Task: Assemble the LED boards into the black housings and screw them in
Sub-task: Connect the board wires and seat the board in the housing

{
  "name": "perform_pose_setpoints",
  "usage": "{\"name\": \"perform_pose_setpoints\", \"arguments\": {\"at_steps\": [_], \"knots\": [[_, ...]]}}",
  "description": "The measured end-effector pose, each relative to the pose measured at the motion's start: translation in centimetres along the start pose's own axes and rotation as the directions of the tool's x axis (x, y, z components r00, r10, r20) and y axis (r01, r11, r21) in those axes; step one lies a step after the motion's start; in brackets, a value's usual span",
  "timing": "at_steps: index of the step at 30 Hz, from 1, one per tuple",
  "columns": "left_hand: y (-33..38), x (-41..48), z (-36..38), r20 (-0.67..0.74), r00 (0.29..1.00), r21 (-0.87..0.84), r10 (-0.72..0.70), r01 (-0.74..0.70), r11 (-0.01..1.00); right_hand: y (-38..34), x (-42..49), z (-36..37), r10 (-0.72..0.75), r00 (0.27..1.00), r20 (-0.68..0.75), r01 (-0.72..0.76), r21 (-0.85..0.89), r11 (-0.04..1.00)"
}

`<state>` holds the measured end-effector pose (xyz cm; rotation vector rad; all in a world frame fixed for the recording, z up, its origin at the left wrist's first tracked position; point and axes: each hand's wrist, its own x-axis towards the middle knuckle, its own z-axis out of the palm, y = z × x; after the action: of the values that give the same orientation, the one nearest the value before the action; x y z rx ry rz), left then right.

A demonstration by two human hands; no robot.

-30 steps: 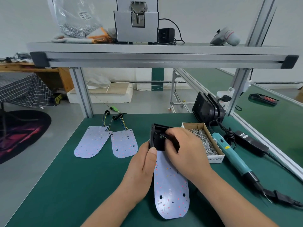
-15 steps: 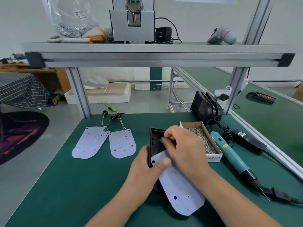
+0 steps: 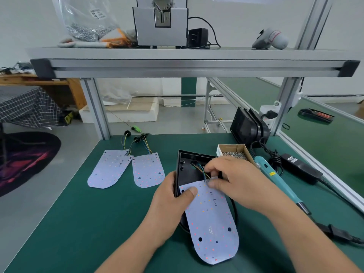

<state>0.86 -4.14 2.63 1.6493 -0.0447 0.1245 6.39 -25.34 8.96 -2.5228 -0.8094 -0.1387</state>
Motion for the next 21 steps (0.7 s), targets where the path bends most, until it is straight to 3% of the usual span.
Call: {"name": "perform_pose_setpoints", "arguments": {"at_steps": [3, 5, 8, 16, 21], "knots": [[0.2, 0.0, -0.1, 0.007, 1.0, -0.027, -0.002, 0.002, 1.0, 0.1, 0.0, -0.1, 0.109, 0.992, -0.062, -0.082, 0.33, 0.941], [0.4, 0.0, -0.3, 0.038, 0.999, -0.063, -0.012, 0.014, 0.998, 0.1, 0.1, -0.1, 0.179, 0.965, -0.191, -0.084, 0.425, 0.901], [0.5, -0.2, -0.1, 0.093, 0.995, -0.074, -0.023, 0.03, 0.997, 0.0, 0.4, 0.1, 0.24, 0.914, -0.326, -0.075, 0.447, 0.891], [0.1, -0.2, 0.1, 0.076, 0.997, -0.086, -0.034, 0.04, 0.996, -0.1, 0.6, 1.5, 0.259, 0.854, -0.45, -0.102, 0.344, 0.933], [-0.4, -0.2, 0.1, 0.044, 0.998, -0.086, -0.046, 0.05, 0.995, -0.4, 0.4, 2.0, 0.149, 0.873, -0.465, -0.037, 0.242, 0.97]]}}
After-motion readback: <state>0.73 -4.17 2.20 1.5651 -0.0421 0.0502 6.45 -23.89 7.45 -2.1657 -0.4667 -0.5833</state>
